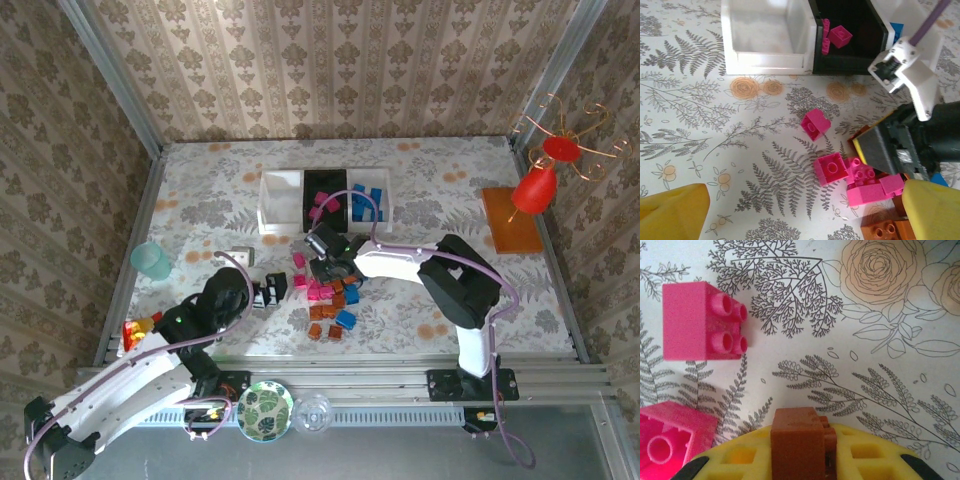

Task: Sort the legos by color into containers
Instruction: Pick up the lego from the center of the table, then place the lego in the container.

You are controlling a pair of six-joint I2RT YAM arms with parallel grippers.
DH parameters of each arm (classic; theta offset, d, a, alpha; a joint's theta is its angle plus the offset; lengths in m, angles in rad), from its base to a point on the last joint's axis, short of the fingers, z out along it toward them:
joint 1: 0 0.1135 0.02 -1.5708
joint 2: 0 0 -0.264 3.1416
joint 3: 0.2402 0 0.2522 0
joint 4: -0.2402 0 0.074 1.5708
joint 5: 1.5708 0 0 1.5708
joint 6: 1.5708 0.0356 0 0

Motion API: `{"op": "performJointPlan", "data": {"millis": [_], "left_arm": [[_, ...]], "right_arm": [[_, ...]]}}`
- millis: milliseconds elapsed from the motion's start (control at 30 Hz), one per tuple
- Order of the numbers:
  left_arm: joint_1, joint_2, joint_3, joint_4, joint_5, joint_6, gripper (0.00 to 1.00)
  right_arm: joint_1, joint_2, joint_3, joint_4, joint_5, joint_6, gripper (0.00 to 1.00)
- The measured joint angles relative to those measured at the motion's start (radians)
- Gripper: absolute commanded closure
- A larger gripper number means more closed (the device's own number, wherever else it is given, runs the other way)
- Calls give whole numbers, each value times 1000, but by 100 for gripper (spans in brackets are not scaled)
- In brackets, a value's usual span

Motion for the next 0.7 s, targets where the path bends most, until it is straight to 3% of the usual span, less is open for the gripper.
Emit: {"op": "performJointPlan", "data": {"millis": [367,700], "left_arm": [[1,-60,0,-21,-40,0,0],[2,-100,0,-72,-61,0,0]], "right_arm": [[-50,-151,60,20,-79,-31,79],[-74,100,422,53,-108,-18,78]]}}
